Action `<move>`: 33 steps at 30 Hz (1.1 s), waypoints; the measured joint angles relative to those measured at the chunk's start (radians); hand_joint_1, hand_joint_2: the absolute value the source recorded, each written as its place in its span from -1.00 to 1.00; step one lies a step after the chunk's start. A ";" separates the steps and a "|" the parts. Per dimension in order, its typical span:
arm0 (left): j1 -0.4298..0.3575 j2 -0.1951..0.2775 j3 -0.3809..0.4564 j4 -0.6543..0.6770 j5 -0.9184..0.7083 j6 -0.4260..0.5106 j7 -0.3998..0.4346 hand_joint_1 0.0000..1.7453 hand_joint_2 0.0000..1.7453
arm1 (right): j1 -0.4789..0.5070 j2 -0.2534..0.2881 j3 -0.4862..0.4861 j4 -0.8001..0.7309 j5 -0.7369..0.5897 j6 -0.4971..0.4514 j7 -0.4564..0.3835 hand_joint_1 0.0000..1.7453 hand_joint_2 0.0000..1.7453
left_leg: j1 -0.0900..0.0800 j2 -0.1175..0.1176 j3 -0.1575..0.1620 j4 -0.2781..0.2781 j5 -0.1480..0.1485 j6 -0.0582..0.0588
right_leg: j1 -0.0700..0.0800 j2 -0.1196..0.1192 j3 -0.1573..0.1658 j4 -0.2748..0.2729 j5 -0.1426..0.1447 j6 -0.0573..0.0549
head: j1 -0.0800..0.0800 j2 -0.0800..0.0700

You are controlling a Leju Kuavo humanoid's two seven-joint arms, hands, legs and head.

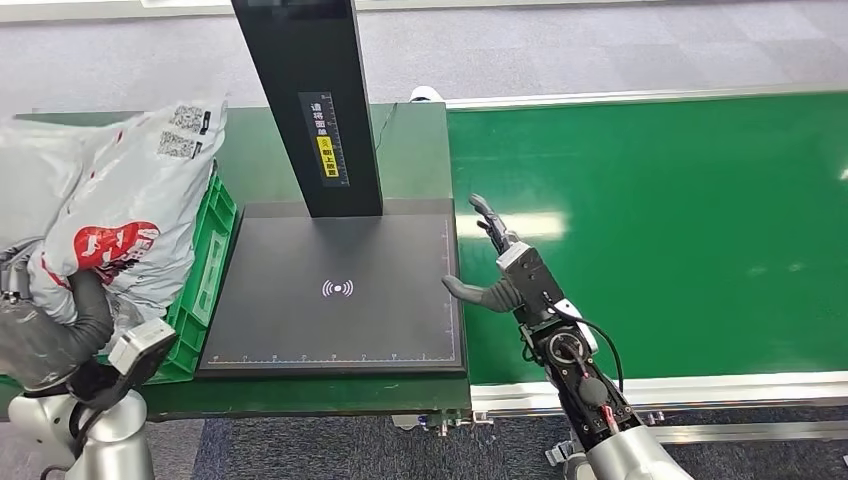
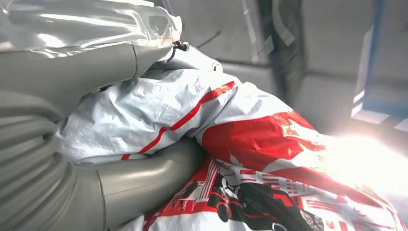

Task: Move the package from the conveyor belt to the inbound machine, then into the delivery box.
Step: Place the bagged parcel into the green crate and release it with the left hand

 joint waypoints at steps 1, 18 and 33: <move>-0.004 0.000 0.029 0.026 -0.008 0.000 0.008 1.00 1.00 | 0.002 0.000 0.001 0.000 0.007 -0.002 0.001 -1.00 1.00 | 0.000 0.000 0.000 0.000 0.000 0.000 | 0.000 0.000 0.000 0.000 0.000 0.000 | 0.000 0.000; -0.082 0.124 0.130 0.391 -0.233 -0.001 0.421 1.00 1.00 | 0.007 0.001 0.003 -0.006 0.059 0.004 0.007 -1.00 1.00 | 0.000 -0.001 0.001 0.000 0.000 0.000 | 0.000 0.000 0.001 0.000 0.000 0.000 | 0.000 0.000; -0.114 0.223 -0.099 0.579 -0.261 -0.117 0.470 1.00 1.00 | -0.029 0.001 0.002 0.011 0.072 0.037 -0.002 -1.00 1.00 | 0.000 -0.005 0.003 0.000 0.001 0.001 | 0.000 -0.004 0.005 0.000 0.000 0.000 | 0.000 0.000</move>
